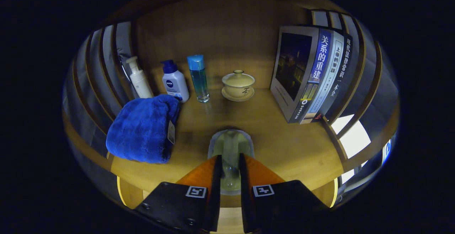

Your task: Pull open the drawer, take out the items inside it, and place them on the countertop above the cabinet.

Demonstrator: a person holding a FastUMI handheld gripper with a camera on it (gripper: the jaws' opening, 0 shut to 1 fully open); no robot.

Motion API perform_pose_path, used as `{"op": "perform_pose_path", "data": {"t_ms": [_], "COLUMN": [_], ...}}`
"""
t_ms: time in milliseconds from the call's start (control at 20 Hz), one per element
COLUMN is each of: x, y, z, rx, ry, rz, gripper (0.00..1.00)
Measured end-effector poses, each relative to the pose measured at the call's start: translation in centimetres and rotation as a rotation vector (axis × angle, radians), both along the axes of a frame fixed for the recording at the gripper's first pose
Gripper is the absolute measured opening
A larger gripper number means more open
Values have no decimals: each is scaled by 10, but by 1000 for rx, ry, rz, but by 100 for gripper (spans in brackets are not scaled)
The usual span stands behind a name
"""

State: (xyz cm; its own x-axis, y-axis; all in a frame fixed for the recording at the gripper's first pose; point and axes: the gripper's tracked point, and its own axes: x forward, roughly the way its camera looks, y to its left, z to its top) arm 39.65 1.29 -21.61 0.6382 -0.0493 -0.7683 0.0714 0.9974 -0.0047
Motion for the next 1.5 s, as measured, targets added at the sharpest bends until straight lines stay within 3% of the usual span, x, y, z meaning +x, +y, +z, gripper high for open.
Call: {"op": "perform_pose_path", "data": {"t_ms": [50, 200, 400, 600, 1050, 1350, 1500], "x": [-3, -4, -13, -41, -165, -248, -280], "y": [0, 2, -2, 10, 16, 37, 53], "z": [0, 6, 27, 63, 160, 169, 161], "rx": [12, 36, 8, 34, -54, -19, 35], "ry": [2, -22, -75, -189, -462, -541, -620], "rz": [-5, -5, -3, 24, 195, 229, 198], "gripper": [34, 78, 97, 100, 99, 99, 99]}}
